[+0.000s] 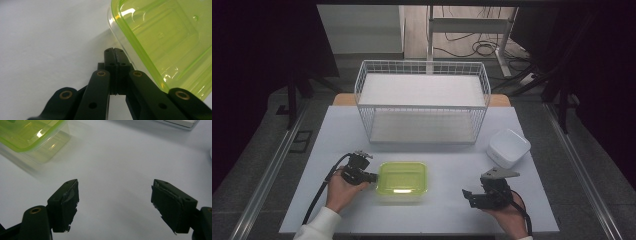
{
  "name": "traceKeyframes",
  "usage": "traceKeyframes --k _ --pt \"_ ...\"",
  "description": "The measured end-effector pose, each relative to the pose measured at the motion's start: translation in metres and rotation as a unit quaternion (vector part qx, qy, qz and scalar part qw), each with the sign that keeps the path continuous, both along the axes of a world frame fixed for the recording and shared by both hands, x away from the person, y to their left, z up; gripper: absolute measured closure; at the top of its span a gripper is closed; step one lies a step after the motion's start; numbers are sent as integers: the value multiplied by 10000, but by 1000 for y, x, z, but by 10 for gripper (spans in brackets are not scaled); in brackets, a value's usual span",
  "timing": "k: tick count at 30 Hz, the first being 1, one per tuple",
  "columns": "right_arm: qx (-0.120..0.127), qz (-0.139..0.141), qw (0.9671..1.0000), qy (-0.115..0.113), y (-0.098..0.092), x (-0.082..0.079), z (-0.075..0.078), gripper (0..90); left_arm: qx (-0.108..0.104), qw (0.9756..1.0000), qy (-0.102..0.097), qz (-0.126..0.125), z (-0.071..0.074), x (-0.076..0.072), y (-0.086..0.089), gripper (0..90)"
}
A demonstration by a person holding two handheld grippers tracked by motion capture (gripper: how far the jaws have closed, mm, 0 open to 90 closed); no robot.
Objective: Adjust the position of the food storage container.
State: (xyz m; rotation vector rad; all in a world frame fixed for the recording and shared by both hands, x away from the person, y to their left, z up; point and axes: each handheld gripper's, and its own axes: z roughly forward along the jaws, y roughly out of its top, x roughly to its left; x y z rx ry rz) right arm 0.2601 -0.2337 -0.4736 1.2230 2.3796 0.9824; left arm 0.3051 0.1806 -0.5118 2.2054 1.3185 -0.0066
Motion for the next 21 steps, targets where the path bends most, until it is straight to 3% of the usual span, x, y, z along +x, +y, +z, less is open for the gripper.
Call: traceKeyframes --k 21 --pt "-25 1 10000 -1 -1 1 -1 226 -103 9994 39 -336 -4 6 -42 900"
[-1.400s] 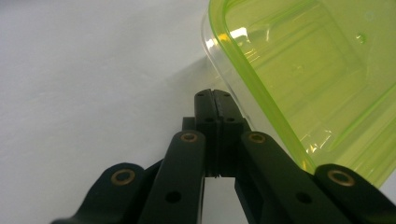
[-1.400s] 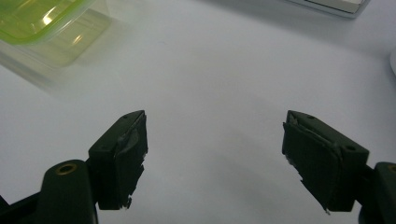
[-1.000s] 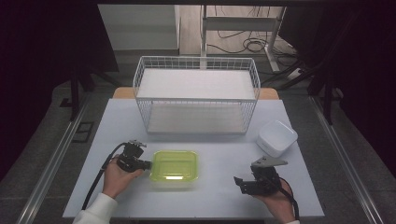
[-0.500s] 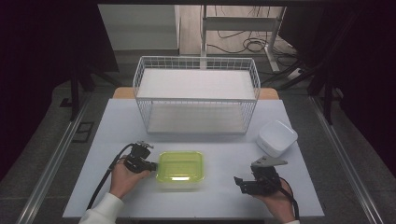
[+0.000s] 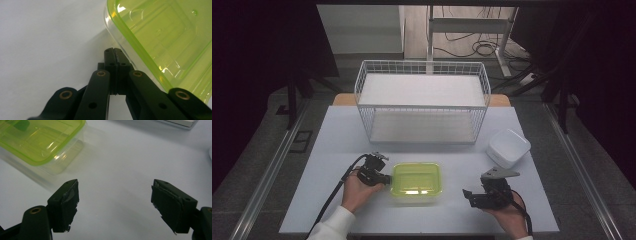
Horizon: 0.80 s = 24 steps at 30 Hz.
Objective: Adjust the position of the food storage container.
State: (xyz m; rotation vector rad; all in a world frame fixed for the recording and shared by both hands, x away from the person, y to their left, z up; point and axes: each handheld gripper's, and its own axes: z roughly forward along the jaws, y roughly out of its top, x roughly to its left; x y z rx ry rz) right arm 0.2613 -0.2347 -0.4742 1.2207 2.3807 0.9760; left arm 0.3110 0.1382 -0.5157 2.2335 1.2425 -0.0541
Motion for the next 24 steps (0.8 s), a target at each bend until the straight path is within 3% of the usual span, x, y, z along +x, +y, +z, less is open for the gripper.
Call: traceKeyframes --k 16,21,24 --pt "34 95 9999 31 7 6 0 226 -134 9999 -59 50 -4 3 -11 900" --pt "101 117 9999 -41 7 4 4 228 3 9985 -377 408 6 -7 5 860" --pt "174 137 9997 -121 7 2 8 228 -105 9947 -721 726 17 -18 19 693"
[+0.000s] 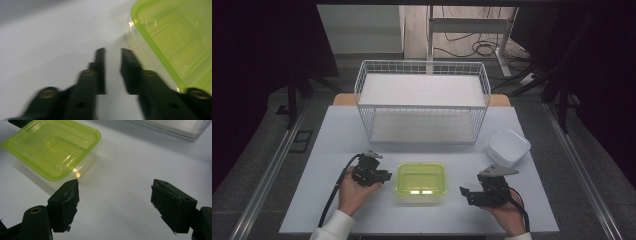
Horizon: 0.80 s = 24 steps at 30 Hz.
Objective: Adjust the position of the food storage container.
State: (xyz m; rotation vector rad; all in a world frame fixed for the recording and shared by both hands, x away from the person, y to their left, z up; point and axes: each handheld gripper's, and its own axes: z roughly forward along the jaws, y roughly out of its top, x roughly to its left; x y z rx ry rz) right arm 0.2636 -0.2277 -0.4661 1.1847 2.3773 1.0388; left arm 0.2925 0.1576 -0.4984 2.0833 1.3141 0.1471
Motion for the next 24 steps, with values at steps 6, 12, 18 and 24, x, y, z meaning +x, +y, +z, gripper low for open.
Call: traceKeyframes --k 6,12,18,24 --pt "245 -85 9997 -11 -4 4 0 228 -222 9984 -263 448 9 -20 17 286" --pt "329 -52 9994 32 -1 9 2 213 -630 9973 -211 302 13 -27 31 265" --pt "466 -63 9989 -70 1 10 2 212 -919 9946 -307 375 21 -31 41 267" --pt "424 -72 9991 -24 2 11 -1 212 -1067 9935 -186 353 20 -35 43 265"
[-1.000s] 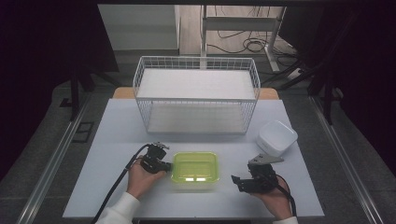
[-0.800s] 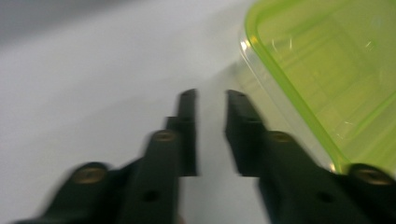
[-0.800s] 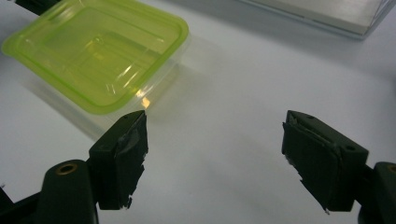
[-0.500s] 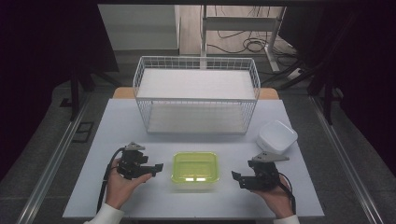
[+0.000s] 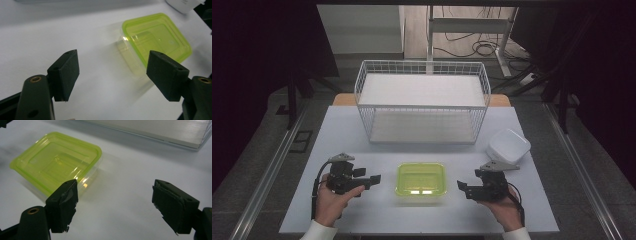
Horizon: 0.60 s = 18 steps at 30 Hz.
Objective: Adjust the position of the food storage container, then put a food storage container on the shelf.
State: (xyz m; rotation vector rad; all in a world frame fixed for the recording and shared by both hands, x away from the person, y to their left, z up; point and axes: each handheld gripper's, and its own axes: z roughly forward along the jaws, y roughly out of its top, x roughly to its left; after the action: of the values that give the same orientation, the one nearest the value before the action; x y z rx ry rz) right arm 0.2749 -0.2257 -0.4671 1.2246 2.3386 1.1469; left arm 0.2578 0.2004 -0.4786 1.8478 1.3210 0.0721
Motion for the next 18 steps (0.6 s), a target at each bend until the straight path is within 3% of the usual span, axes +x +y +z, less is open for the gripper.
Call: traceKeyframes --k 10,15,18 --pt "1 -111 9999 74 -3 -2 0 211 -44 10000 21 -35 1 1 -4 252" --pt "151 -144 9995 222 -2 -3 0 209 -188 9997 64 -122 1 3 -8 263" --pt "360 -195 9985 369 -3 -4 0 202 -345 9991 117 -217 1 4 -9 296"
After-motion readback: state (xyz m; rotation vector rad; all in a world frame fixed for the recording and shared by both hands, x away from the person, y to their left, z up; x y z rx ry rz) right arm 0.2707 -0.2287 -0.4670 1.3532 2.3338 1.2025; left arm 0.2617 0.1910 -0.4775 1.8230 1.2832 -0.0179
